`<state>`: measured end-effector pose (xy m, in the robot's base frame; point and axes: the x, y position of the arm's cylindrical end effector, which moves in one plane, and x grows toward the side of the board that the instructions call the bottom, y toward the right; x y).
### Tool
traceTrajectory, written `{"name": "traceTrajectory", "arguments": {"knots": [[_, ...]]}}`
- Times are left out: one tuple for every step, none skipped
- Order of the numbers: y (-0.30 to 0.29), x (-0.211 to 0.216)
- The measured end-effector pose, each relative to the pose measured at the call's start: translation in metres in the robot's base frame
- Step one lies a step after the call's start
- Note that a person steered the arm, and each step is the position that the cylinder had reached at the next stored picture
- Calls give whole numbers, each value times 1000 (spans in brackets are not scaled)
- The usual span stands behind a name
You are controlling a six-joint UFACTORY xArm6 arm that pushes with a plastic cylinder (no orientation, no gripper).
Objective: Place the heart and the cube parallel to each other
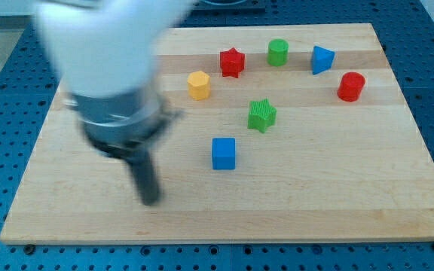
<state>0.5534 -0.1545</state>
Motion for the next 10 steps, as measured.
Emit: {"name": "traceTrajectory", "arguments": {"knots": [[-141,-76],[-142,-148],[-54,-200],[-20,-177],[-16,-142],[-11,-120],[-14,-177],[-71,-162],[-56,-124],[17,-116]]}}
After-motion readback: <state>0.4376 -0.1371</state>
